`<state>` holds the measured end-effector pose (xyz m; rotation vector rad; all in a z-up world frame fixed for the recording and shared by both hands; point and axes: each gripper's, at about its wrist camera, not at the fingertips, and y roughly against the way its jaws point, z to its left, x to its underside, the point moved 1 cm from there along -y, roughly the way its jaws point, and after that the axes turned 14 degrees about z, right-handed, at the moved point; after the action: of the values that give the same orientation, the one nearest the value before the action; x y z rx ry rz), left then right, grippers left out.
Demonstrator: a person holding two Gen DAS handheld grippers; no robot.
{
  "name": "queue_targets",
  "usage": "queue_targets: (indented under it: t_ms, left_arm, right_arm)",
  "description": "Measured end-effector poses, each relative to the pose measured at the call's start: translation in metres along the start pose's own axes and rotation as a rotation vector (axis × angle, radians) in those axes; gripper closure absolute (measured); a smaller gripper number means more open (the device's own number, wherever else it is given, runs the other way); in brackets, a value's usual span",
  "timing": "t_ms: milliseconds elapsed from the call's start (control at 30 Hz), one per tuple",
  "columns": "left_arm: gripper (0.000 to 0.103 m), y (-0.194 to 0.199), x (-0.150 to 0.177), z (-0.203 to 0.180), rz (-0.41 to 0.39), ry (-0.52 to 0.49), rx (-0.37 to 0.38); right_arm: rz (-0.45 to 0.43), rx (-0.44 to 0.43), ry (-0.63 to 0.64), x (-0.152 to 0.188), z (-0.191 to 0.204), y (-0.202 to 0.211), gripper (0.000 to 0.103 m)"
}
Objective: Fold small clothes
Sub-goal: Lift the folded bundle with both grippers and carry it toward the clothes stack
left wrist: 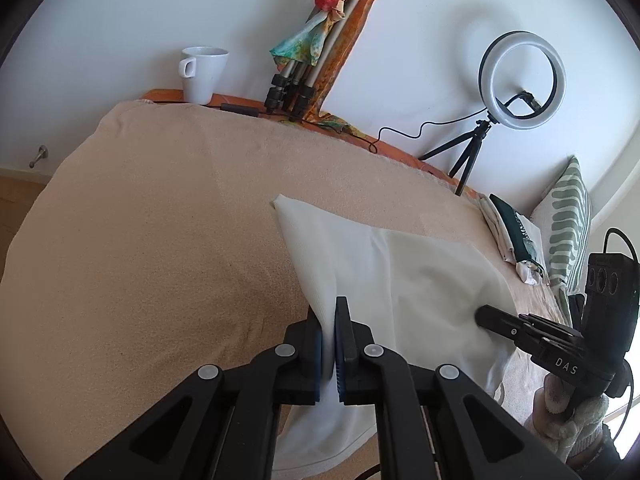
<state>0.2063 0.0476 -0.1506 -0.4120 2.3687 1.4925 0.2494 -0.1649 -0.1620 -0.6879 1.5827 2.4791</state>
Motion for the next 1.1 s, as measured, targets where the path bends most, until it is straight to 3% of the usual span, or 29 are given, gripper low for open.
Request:
queue_targets:
  t_ms: [500,1100]
  left_arm:
    - [0.101,-0.004,-0.021,-0.105,-0.07,-0.143,0.049]
    - [0.101,-0.079,-0.068,-0.245,-0.053,-0.249,0.155]
  right_arm:
    - [-0.101,0.087,0.024,0.009,-0.031,0.079,0.093]
    - [-0.157,0.256,-0.035,0.008,-0.159,0.166,0.093]
